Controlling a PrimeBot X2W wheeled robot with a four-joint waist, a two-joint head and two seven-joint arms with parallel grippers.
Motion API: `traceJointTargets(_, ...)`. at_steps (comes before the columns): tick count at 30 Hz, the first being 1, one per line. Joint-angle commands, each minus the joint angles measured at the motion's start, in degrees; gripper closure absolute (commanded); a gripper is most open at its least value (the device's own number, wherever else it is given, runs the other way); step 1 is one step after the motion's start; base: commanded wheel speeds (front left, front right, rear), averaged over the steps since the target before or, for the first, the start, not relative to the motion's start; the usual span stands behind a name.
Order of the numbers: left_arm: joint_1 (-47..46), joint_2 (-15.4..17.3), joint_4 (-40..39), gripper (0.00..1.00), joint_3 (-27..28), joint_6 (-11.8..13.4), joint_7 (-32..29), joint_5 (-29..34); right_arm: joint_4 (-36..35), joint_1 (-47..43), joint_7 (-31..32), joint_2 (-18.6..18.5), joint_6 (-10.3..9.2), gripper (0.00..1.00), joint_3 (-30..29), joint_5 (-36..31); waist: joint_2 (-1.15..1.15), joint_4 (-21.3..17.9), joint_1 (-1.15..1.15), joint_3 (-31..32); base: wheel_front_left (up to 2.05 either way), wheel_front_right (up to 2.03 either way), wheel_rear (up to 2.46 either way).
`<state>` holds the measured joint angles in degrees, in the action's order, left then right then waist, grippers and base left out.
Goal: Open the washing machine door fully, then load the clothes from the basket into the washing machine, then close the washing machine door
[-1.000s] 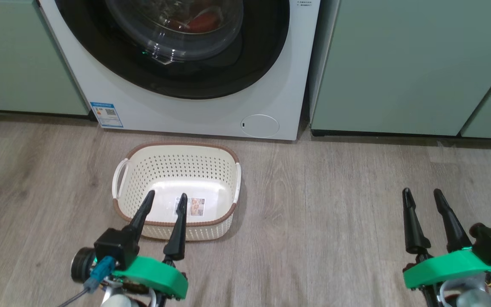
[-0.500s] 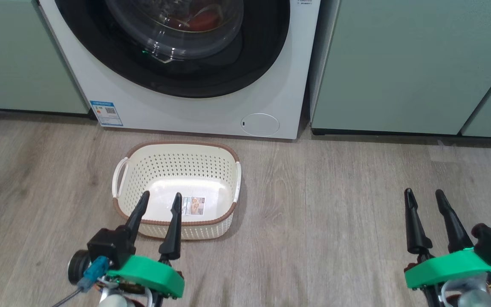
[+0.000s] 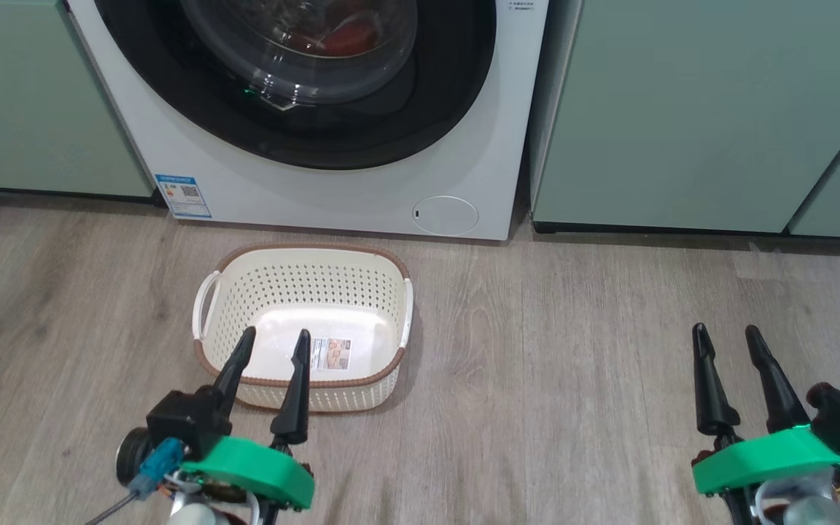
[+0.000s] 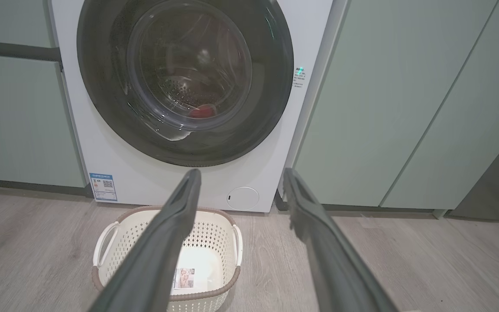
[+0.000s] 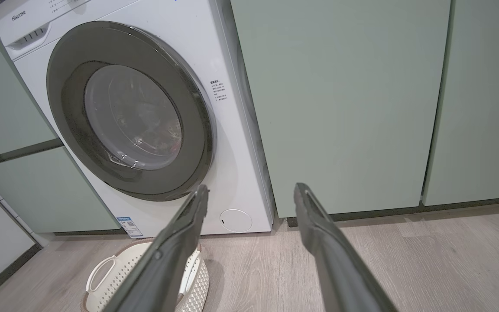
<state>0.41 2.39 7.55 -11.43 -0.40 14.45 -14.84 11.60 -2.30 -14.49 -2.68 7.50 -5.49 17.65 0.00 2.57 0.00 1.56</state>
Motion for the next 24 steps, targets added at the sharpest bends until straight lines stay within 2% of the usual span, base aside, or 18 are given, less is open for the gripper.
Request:
traceJointTargets(1,-1.1,0.5,-1.8,0.00,1.8,-0.2,0.5,-0.5,-1.6,1.5,-0.5,-0.2,-0.01,0.00,1.2,0.2,0.00,0.0,0.00,0.0,0.00,0.00,0.00)
traceJointTargets(6,-1.0,0.5,-1.7,0.00,2.0,-0.3,0.5,-1.5,-1.5,1.6,-0.5,-0.2,-0.01,0.00,1.5,0.1,0.00,0.2,0.00,-0.1,0.00,0.00,0.00)
traceJointTargets(7,0.0,0.0,0.1,1.00,0.1,-0.2,0.0,-1.5,0.1,0.0,0.0,0.0,0.00,1.00,0.2,0.0,0.00,0.2,0.00,-0.1,0.00,0.00,0.00)
traceJointTargets(11,1.3,-0.1,3.7,1.00,0.0,-0.4,-0.4,-2.2,3.6,-0.6,0.1,0.2,0.00,1.00,0.4,0.2,0.00,0.2,0.00,-0.1,0.00,0.00,0.00)
traceJointTargets(24,0.5,0.3,4.0,1.00,1.3,-1.1,-2.1,-10.5,3.5,0.3,2.3,0.1,0.00,1.00,0.3,7.9,0.00,-0.1,0.00,-0.3,0.00,0.00,0.00)
